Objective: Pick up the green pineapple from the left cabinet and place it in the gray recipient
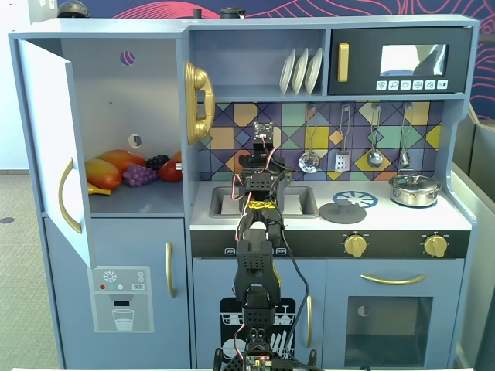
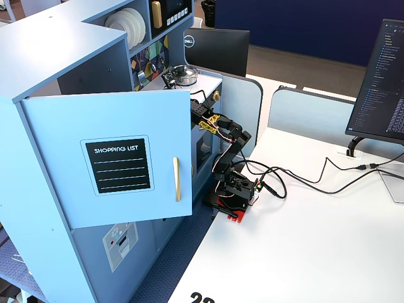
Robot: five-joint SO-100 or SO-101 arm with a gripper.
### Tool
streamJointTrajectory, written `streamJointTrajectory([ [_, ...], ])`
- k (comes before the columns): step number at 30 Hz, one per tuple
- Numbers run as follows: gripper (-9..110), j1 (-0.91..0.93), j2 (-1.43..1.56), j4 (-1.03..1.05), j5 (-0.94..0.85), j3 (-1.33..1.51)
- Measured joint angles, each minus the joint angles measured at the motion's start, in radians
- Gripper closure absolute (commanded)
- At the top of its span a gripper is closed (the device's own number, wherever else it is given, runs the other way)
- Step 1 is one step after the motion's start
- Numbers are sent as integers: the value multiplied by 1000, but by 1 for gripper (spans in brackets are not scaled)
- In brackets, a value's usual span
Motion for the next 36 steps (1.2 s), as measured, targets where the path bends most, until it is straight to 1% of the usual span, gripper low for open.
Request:
streamJointTrajectory([
  [2,71,0,28,64,-8,-8],
  [5,75,2,147,282,-5,-37],
  [8,85,0,325,615,11,-104],
  [12,100,-23,600,1112,11,-135],
  [14,101,-38,704,1302,6,-106],
  [15,101,-40,756,1362,-6,-72],
  [17,101,-40,827,1401,11,17],
  [19,101,-40,881,1378,37,149],
  [23,101,-40,931,1210,92,499],
  [25,101,-71,963,1129,120,667],
  [28,101,-127,974,1060,160,890],
  [33,101,-167,1075,1048,224,1126],
  [36,98,-167,1108,1039,229,1210],
])
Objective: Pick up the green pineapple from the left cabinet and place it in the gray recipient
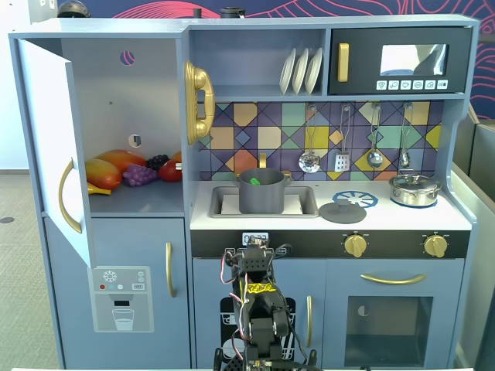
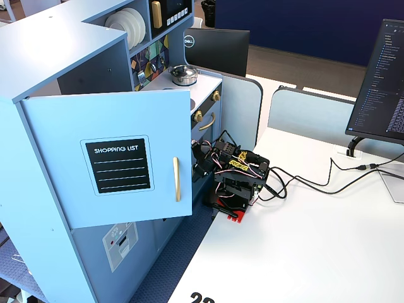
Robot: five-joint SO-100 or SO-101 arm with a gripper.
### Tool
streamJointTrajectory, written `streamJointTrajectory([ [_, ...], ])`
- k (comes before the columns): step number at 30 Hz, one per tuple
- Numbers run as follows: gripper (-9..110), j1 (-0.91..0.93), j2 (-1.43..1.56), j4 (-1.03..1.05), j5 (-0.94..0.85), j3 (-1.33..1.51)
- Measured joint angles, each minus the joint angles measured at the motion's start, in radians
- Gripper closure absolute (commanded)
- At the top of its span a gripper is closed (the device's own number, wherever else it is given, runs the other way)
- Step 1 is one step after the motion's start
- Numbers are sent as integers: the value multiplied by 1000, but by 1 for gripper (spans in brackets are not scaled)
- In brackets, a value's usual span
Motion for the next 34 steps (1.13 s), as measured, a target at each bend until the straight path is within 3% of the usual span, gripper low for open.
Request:
streamJointTrajectory([
  [15,97,106,35,58,-46,78],
  [34,97,101,35,66,-109,78],
])
